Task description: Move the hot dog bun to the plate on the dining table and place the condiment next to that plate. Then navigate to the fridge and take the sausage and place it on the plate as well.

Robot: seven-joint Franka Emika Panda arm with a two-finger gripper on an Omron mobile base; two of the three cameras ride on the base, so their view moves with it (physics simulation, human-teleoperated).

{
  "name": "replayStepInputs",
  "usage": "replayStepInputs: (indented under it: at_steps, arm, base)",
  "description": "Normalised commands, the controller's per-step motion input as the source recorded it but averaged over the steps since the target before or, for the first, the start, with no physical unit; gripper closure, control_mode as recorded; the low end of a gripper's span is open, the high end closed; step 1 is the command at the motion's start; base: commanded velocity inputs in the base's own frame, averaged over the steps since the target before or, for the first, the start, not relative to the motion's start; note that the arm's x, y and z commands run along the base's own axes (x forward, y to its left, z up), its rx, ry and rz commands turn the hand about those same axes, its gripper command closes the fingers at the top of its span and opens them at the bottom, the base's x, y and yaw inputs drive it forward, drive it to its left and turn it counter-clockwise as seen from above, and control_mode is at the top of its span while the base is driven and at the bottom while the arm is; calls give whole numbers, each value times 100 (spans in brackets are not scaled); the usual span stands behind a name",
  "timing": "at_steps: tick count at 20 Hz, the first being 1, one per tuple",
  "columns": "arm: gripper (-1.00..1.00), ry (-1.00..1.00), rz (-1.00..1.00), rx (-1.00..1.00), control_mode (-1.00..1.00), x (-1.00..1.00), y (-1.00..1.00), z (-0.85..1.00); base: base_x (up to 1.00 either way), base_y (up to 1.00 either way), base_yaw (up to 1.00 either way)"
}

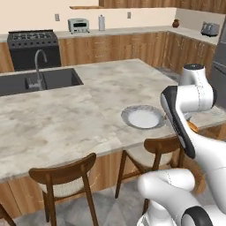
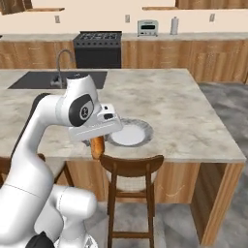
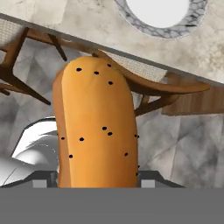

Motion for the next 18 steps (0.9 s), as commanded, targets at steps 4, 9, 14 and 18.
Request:
replayStepInputs:
  at_steps: [4,9,14,18]
  arm:
    - [100,0,0,0,100,0,0,0]
    - [100,4,14,14,-100,60,-44,0]
    - [100,14,16,24,-100,100,-64,-14]
    - [100,18,7,14,-100,91,-47,-47]
  base:
    - [74,-26,54]
    - [37,-23,16]
    - [0,0,0]
    - [0,0,0]
